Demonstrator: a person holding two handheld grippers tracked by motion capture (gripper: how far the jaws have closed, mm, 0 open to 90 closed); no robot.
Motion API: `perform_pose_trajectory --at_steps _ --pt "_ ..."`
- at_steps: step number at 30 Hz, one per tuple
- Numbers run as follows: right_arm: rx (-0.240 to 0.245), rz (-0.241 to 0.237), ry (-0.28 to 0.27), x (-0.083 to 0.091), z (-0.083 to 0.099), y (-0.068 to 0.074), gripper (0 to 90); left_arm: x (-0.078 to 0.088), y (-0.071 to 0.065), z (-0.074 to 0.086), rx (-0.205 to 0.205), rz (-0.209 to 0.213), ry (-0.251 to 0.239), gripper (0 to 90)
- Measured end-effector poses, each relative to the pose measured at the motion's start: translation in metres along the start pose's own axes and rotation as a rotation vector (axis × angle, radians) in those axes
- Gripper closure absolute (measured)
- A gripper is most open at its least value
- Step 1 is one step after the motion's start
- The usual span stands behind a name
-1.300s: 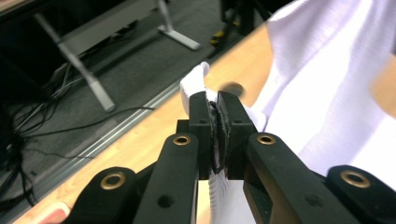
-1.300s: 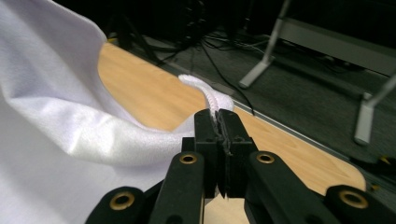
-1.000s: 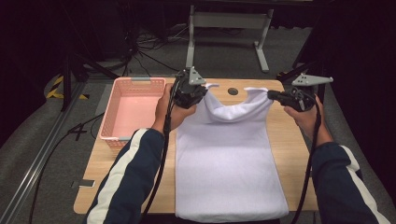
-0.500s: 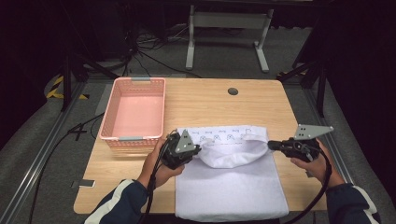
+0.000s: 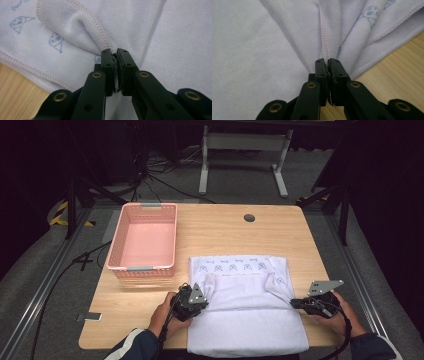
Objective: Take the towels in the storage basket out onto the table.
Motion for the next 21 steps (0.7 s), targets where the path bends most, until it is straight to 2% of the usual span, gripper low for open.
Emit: perform_pose_trajectory --at_steps 7,8,9,11,13,14,18,21 --pt "-0.01 0.104 -0.002 -0.005 -0.001 -0.014 86.8 -0.01 0.024 -0.011 0.011 -0.068 0.001 84.5" --pt "-0.007 0.126 -0.004 -0.006 -0.002 -0.018 86.8 -0.01 0.024 -0.011 0.011 -0.068 0.001 84.5" --pt "-0.01 0.143 -0.002 -0.007 -0.003 -0.022 86.8 -0.016 0.031 -0.017 0.02 -0.078 -0.007 84.5" --pt "-0.013 0.17 -0.001 -0.01 -0.005 -0.03 86.8 -0.021 0.036 -0.023 0.038 -0.085 -0.014 84.6" --pt "-0.023 0.194 0.0 -0.013 -0.007 -0.038 86.9 -0.024 0.04 -0.026 0.037 -0.093 -0.014 84.6" --pt "-0.032 0.202 0.003 -0.015 -0.009 -0.044 86.9 -0.03 0.05 -0.033 0.038 -0.109 -0.016 84.7" --pt "-0.051 0.232 -0.002 -0.023 -0.016 -0.061 86.8 -0.037 0.065 -0.041 0.077 -0.117 -0.018 84.7" --pt "-0.076 0.237 -0.003 -0.026 -0.019 -0.07 86.8 -0.041 0.073 -0.045 0.071 -0.13 -0.024 84.6"
Point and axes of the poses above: each handheld gripper's, and its own axes: x roughly backward along the jaws, z roughly out of its underside, y roughly to its left, the point moved 6 cm from there along -x, roughly forward along the jaws, and after that the axes turned 5 degrees about z, right-handed, at the moved point
